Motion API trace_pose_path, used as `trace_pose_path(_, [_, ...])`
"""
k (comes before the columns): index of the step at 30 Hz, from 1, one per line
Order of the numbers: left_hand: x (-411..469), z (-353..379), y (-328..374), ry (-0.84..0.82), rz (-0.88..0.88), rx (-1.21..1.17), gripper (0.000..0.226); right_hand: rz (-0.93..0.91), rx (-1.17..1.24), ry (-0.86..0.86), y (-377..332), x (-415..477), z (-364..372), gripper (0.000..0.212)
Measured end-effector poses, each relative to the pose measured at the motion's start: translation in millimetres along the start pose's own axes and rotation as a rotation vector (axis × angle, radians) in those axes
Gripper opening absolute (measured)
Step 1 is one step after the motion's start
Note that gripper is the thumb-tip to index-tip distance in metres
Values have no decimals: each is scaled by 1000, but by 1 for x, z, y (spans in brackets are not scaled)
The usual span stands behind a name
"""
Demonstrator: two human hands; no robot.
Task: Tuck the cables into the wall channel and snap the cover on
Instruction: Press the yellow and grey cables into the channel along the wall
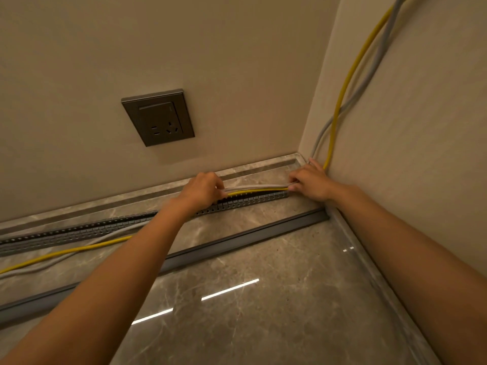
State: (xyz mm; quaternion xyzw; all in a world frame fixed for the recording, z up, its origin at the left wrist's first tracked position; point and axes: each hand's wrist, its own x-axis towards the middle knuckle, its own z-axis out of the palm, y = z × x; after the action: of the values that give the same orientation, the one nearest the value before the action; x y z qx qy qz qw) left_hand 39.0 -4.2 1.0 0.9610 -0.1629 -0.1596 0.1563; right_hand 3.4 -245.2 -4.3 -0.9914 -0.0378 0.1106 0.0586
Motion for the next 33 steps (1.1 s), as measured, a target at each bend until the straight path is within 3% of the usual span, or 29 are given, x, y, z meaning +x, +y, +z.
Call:
trace_pose_path(6, [-8,1,-3,-111,-47,42,29,-49,-45,-13,1,1,4,28])
trace_pose_path(10, [-14,8,-3,-32,-60,19,23,-46,-10,-8,1,3,4,27])
trace_pose_path(14, [-17,7,-2,2,-71,-4,24,-16,121,39,0,2,10,5])
trace_pose_path(22, [-4,6,9,44,-133,34,32,-8,156,7,-1,4,9,11])
trace_pose_path(26, [-4,10,11,38,-21,95,19,18,174,10,0,3,11,10])
trace_pose_path(29, [-6,10,9,13,43,66,21,23,176,9,0,4,10,7])
trace_pose_path(33, [-16,16,14,120,195,-5,20,35,175,5,-3,3,9,13])
